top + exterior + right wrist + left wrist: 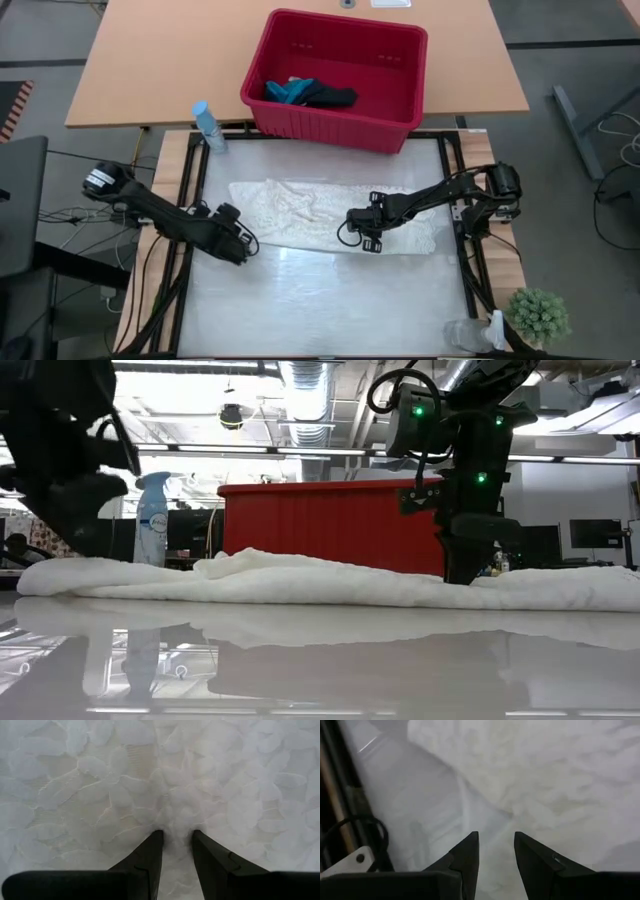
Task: Fold Laundry from Bin
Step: Fold the white shirt
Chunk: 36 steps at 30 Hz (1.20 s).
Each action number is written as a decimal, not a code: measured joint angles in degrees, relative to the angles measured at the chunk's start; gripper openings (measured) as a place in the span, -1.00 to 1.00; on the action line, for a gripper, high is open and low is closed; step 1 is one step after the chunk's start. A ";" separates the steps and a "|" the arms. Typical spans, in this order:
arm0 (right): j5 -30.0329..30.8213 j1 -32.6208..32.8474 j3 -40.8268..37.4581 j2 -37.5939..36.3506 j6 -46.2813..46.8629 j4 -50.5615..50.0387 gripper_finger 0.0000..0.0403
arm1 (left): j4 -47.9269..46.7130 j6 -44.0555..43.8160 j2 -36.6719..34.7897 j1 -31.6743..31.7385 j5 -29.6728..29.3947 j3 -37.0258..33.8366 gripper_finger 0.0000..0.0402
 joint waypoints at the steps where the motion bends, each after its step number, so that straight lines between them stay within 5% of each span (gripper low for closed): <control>1: 0.00 0.00 0.00 0.00 0.00 -0.01 -0.34 | 0.05 1.03 -0.31 0.00 0.16 0.50 -0.43; 12: 0.02 0.00 0.00 0.00 -0.38 -0.01 -0.34 | 2.18 3.73 -2.54 -0.68 5.64 0.01 -0.43; 20: 0.04 0.00 0.00 0.00 -1.03 0.00 -0.34 | 12.38 5.27 -2.54 -0.76 9.43 -4.00 -0.44; 28: 0.04 0.00 0.00 0.00 -1.03 0.01 -0.34 | 12.47 5.91 -2.52 -0.76 7.05 -3.25 -0.93; 36: 0.07 0.00 0.00 0.00 -0.75 0.01 -0.34 | 9.54 7.21 -2.52 1.91 1.43 -0.25 -1.00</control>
